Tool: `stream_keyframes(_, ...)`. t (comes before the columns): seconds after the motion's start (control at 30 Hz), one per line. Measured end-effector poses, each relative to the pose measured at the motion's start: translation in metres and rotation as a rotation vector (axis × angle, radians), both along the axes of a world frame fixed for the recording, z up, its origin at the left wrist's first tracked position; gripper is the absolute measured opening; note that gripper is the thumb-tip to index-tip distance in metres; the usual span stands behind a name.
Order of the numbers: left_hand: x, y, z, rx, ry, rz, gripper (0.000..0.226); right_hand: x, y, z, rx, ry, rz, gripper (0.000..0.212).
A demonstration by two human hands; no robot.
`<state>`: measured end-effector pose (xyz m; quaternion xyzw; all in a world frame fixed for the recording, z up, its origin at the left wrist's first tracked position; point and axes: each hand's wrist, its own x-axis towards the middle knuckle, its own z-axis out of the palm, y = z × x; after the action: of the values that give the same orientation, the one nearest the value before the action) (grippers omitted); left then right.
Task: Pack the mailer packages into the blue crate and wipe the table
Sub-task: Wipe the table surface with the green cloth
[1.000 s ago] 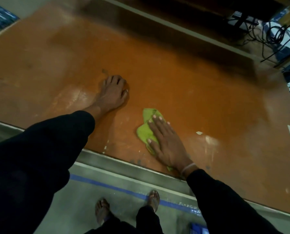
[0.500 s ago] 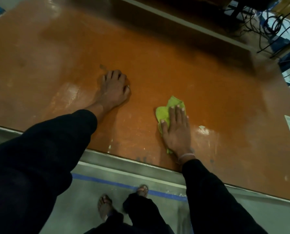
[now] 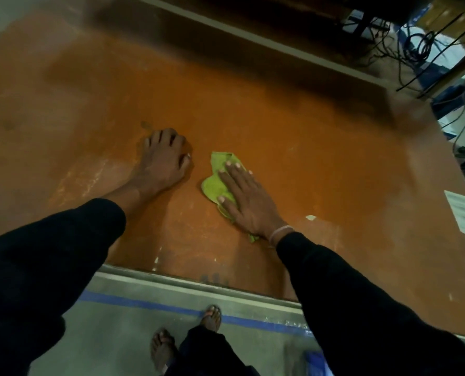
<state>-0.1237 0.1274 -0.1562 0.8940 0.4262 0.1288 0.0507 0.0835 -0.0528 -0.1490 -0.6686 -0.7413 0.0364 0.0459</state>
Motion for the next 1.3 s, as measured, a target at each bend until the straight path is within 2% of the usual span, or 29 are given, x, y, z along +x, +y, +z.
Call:
stream_keyframes(0.03, -0.001, 0.003, 0.002, -0.008, 0.014, -0.022, 0.049, 0.015, 0.006, -0.001, 0.004, -0.006, -0.013, 0.063)
stream_keyframes(0.07, -0.003, 0.007, 0.003, -0.003, 0.030, -0.044, 0.052, 0.030, 0.015, -0.003, 0.018, -0.004, -0.117, 0.064)
stream_keyframes(0.13, -0.006, 0.017, 0.006, 0.033, 0.063, -0.076, 0.054, 0.057, 0.035, -0.003, -0.001, 0.023, -0.474, 0.069)
stream_keyframes(0.17, -0.008, 0.023, 0.008, 0.051, 0.070, -0.077, 0.054, 0.061, 0.045, -0.004, -0.030, 0.029, -0.582, 0.071)
stream_keyframes(0.2, -0.010, 0.028, 0.011, 0.057, 0.071, -0.066, 0.053, 0.059, 0.054, -0.004, -0.050, 0.027, -0.583, 0.072)
stream_keyframes(0.3, -0.014, 0.046, 0.016, 0.028, 0.072, -0.005, 0.054, 0.045, 0.066, -0.001, -0.028, 0.023, -0.172, 0.067)
stream_keyframes(0.37, -0.018, 0.054, 0.015, 0.010, 0.080, 0.021, 0.056, 0.058, 0.073, -0.002, -0.012, 0.006, -0.047, 0.065)
stream_keyframes(0.4, -0.019, 0.056, 0.014, 0.001, 0.074, 0.025, 0.056, 0.069, 0.081, -0.003, 0.001, 0.004, -0.112, 0.065)
stream_keyframes(0.5, -0.018, 0.056, 0.010, -0.006, 0.054, 0.057, 0.055, 0.091, 0.113, -0.004, -0.048, 0.008, -0.560, 0.072)
stream_keyframes(0.53, -0.016, 0.057, 0.010, -0.008, 0.052, 0.070, 0.054, 0.089, 0.125, -0.005, -0.068, 0.009, -0.606, 0.073)
stream_keyframes(0.57, -0.015, 0.057, 0.010, -0.014, 0.050, 0.078, 0.053, 0.083, 0.135, -0.005, -0.064, 0.011, -0.551, 0.073)
stream_keyframes(0.67, -0.015, 0.060, 0.010, -0.005, 0.041, 0.079, 0.052, 0.070, 0.153, -0.002, -0.032, 0.029, -0.132, 0.068)
stream_keyframes(0.7, -0.015, 0.061, 0.010, -0.001, 0.037, 0.077, 0.052, 0.076, 0.160, -0.002, -0.035, 0.027, -0.070, 0.068)
stream_keyframes(0.77, -0.014, 0.063, 0.008, 0.003, 0.027, 0.074, 0.052, 0.093, 0.182, -0.002, -0.021, 0.009, -0.186, 0.069)
stream_keyframes(0.87, -0.014, 0.066, 0.004, 0.017, 0.023, 0.073, 0.052, 0.100, 0.215, -0.004, -0.047, 0.013, -0.606, 0.072)
stream_keyframes(0.9, -0.014, 0.068, 0.002, 0.025, 0.025, 0.071, 0.051, 0.093, 0.226, -0.005, -0.056, 0.022, -0.626, 0.073)
stream_keyframes(0.93, -0.015, 0.070, 0.000, 0.035, 0.026, 0.068, 0.051, 0.085, 0.235, -0.005, -0.048, 0.022, -0.554, 0.072)
stream_keyframes(1.03, -0.016, 0.071, -0.002, 0.057, 0.021, 0.059, 0.050, 0.082, 0.250, -0.003, -0.034, 0.011, -0.185, 0.066)
stream_keyframes(1.07, -0.016, 0.071, -0.002, 0.062, 0.023, 0.063, 0.051, 0.089, 0.255, -0.001, -0.036, 0.009, -0.155, 0.066)
stream_keyframes(1.1, -0.015, 0.072, -0.002, 0.062, 0.028, 0.067, 0.051, 0.097, 0.261, -0.001, -0.028, 0.005, -0.203, 0.067)
stream_keyframes(1.2, -0.015, 0.072, -0.004, 0.064, 0.028, 0.077, 0.052, 0.110, 0.280, -0.003, -0.049, -0.011, -0.585, 0.073)
stream_keyframes(1.23, -0.015, 0.073, -0.004, 0.064, 0.026, 0.075, 0.052, 0.105, 0.286, -0.003, -0.079, -0.001, -0.633, 0.073)
stream_keyframes(1.3, -0.015, 0.072, -0.004, 0.068, 0.025, 0.074, 0.053, 0.093, 0.293, -0.002, -0.071, 0.003, -0.460, 0.072)
